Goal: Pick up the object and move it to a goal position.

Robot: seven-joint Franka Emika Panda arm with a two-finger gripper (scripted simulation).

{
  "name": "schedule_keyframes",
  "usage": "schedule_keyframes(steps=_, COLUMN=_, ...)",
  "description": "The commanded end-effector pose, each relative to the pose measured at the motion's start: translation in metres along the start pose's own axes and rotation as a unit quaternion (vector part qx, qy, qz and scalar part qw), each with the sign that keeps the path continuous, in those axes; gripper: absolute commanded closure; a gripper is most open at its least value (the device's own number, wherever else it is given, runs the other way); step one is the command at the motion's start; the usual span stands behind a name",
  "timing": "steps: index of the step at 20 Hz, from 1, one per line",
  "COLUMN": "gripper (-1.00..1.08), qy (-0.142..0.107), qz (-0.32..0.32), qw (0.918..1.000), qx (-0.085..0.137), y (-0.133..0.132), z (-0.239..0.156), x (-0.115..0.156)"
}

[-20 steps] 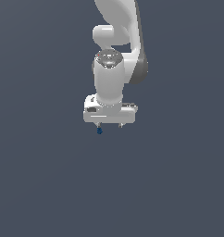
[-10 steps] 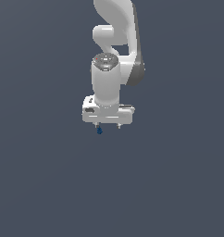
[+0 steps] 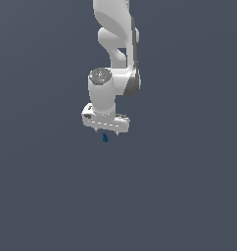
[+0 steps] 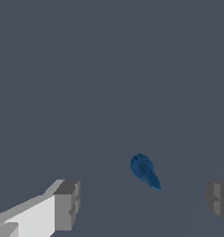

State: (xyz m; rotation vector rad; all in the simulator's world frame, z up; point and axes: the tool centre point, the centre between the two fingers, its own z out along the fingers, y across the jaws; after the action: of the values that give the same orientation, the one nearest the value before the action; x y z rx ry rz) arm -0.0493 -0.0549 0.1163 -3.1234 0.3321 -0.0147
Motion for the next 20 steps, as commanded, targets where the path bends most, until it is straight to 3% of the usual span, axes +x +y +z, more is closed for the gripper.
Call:
schedule_keyframes(steps=1, gripper=-0.92, qy=-0.002, qz=0.019, qw=0.9998, qx=0.0, y=0.01, z=0.01, x=-0.009)
schedule_keyframes(steps=13, gripper=-0.92, qy=-0.005, qz=0.041, qw=0.9991, qx=-0.001, y=0.022, z=0.026, x=-0.021)
schedule_keyframes(steps=20, gripper=-0.92, qy=-0.005, qz=0.043, qw=0.9991, qx=-0.001, y=0.023, z=0.055, x=-0.023)
